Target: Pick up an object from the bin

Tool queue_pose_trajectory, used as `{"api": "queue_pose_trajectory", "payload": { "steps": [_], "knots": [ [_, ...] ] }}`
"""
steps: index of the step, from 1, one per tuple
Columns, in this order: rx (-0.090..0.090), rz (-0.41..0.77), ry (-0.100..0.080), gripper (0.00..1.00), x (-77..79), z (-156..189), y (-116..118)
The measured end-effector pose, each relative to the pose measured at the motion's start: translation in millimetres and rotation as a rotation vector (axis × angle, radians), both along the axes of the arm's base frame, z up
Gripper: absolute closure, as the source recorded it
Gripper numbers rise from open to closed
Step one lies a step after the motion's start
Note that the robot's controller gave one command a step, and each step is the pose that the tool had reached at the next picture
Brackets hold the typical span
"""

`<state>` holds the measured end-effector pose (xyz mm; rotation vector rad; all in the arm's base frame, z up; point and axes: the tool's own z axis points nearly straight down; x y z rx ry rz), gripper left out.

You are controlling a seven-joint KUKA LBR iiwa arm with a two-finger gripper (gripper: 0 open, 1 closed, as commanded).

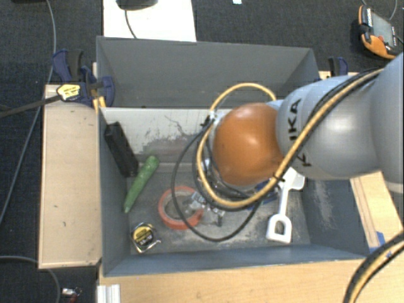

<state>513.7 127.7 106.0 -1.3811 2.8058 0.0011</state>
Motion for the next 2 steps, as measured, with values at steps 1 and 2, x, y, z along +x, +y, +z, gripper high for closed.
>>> {"api": "queue_pose_trajectory", "payload": {
  "steps": [1, 2],
  "knots": [
    [-0.002, -0.002, 0.009, 1.00, -2.4, 20, 0],
    [0.000, -0.002, 0.003, 1.00, -0.7, 47, 0]
  ]
}}
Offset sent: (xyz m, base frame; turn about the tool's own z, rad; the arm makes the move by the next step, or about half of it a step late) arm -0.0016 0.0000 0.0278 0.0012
